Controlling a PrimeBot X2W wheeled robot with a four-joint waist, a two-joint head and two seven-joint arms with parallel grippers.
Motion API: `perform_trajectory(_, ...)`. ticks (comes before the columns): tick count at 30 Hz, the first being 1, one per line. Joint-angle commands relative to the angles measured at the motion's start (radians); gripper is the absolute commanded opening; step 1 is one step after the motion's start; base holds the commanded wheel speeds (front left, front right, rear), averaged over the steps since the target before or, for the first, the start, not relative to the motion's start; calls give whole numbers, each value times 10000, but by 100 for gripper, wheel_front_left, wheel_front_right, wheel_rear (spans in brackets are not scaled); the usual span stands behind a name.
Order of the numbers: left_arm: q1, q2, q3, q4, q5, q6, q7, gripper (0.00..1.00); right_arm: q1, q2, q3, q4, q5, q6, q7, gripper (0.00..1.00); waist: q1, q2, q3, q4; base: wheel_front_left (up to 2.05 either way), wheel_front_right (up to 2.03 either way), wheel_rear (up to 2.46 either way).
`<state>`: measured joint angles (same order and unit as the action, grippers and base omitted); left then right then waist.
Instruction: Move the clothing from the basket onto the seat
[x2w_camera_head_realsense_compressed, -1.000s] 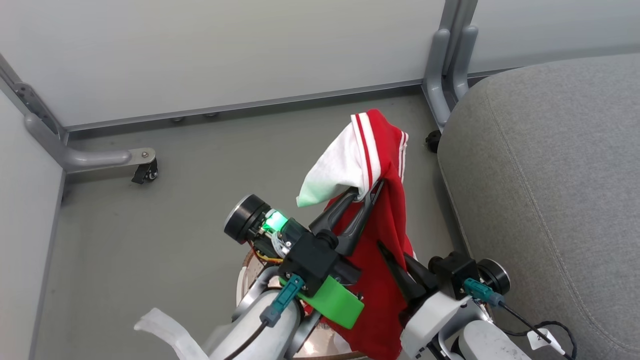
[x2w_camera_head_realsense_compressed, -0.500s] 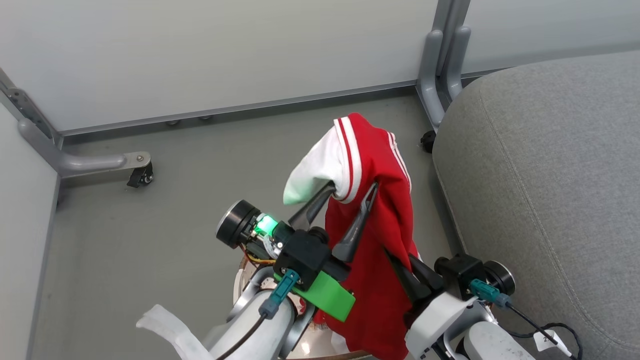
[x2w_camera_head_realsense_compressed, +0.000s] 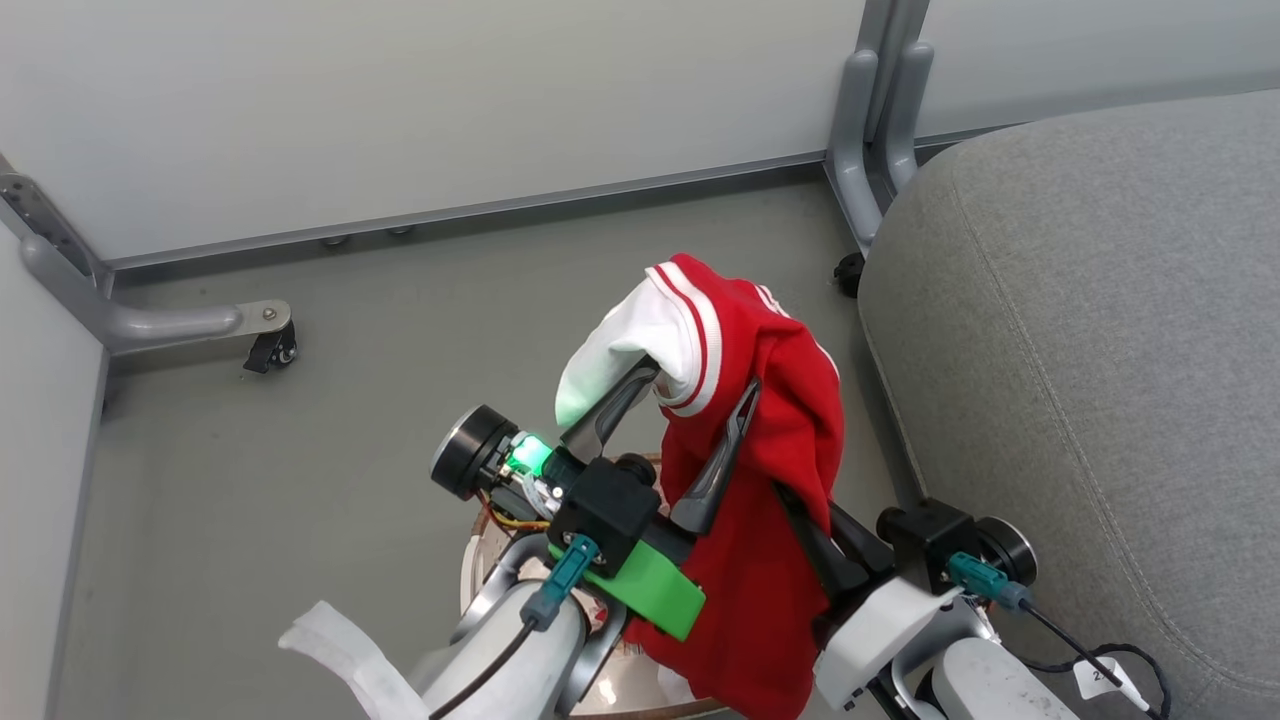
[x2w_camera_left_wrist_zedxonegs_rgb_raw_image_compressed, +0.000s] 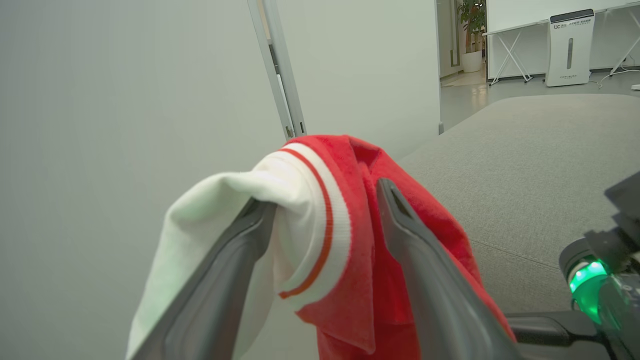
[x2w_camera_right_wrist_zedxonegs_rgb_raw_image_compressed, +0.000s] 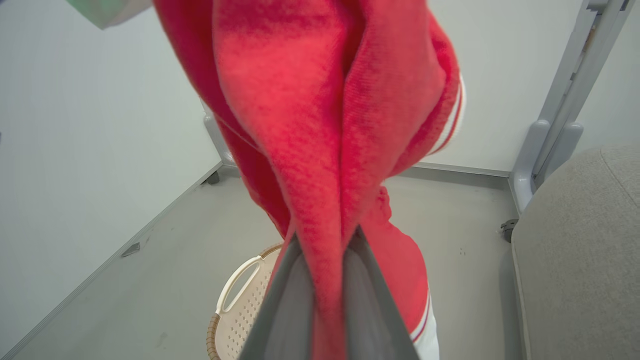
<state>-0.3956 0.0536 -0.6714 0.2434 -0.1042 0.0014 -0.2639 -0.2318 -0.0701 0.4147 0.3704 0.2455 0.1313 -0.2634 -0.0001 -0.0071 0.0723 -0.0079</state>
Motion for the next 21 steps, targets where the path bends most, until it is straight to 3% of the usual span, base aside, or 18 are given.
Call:
perform_trajectory(1,-198,41,40,4,-9,65,-7,100,53,-11,-24,-47,3,-10,-20,0,1,71,14,-25,0,0,0)
perform_trajectory(12,-19,151,43,141,-93,-27,-9,100,290,-11,-579,-289,148,-10,-22,0,1,71,93,-132,0,0,0)
perform_trajectory(21,279,598,250,183,-93,-67,-9,100,717,-140,-1696,-1910,158,-10,-20,0,1,71,554,-664,0,0,0)
